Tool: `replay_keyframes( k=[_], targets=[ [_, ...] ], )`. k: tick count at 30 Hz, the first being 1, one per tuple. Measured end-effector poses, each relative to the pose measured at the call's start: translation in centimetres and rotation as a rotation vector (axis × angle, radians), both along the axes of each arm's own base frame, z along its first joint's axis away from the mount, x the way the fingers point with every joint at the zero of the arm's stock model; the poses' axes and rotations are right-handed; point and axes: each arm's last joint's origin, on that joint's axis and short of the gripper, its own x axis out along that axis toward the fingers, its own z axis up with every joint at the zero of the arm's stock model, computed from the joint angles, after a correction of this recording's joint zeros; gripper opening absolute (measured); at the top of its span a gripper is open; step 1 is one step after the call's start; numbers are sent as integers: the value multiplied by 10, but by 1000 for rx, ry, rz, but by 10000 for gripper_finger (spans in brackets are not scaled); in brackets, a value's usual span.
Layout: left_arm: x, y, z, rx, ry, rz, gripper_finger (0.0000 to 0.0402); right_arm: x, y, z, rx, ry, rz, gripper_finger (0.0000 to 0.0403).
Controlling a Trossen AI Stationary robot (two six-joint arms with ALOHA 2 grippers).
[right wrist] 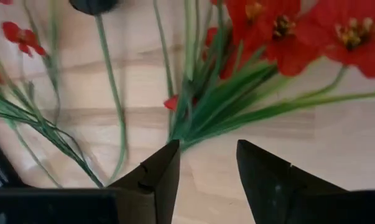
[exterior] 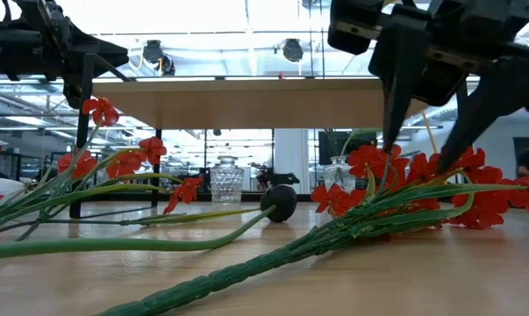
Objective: Pick and place flowers into a vace then onto a shelf
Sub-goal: Put the right orange flowers into the right transparent flower vase
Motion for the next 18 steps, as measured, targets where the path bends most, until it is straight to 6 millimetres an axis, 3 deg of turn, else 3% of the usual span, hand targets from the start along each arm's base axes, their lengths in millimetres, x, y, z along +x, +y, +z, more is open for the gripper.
replay_keyframes(
  k=[7,18],
  targets=[
    [0,0,0,0,0,0,58,10,-8,-10,15,2,-46,150],
    [0,0,0,0,-1,0,58,36,-3,-50,102,-19,-43,150]
  ],
)
